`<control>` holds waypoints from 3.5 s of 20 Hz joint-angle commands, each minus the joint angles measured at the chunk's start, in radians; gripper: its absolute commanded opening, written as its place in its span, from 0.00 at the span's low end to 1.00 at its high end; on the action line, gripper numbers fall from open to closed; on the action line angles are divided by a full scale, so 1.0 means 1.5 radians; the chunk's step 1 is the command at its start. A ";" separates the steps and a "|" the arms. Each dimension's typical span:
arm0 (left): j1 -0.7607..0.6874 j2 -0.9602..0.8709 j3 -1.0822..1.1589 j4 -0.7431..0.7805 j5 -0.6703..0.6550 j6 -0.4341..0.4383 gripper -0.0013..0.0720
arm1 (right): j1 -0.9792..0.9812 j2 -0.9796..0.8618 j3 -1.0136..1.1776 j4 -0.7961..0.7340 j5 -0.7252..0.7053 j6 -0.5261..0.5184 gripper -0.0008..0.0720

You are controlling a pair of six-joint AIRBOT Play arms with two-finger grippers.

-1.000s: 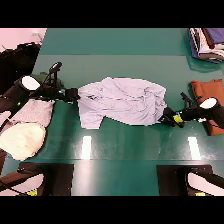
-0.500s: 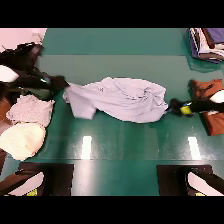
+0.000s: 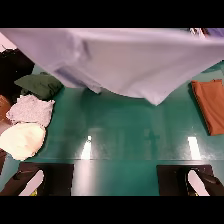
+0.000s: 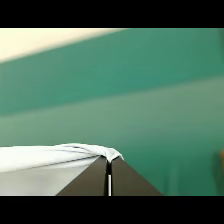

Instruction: Fold the shirts.

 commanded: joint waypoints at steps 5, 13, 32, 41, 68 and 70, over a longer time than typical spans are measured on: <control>0.005 0.012 0.211 -0.018 0.022 -0.028 0.04 | -0.113 -0.013 0.256 0.000 0.067 -0.014 0.02; 0.003 -0.053 -0.131 -0.034 -0.009 -0.045 0.04 | -0.005 -0.248 0.277 0.001 0.200 0.012 0.02; -0.081 -0.497 -0.183 0.019 0.060 0.091 0.04 | 0.142 -0.697 0.298 -0.122 0.175 0.003 0.02; -0.083 -0.497 -0.323 0.090 0.040 0.078 0.05 | 0.159 -0.581 -0.023 -0.123 0.062 0.003 0.03; -0.220 -0.130 -0.858 0.000 0.132 -0.073 0.59 | 0.144 -0.266 -0.212 -0.170 0.139 0.004 0.54; -0.220 -0.130 -0.857 -0.001 0.147 -0.073 0.06 | 0.117 -0.247 -0.244 -0.171 0.154 0.004 0.54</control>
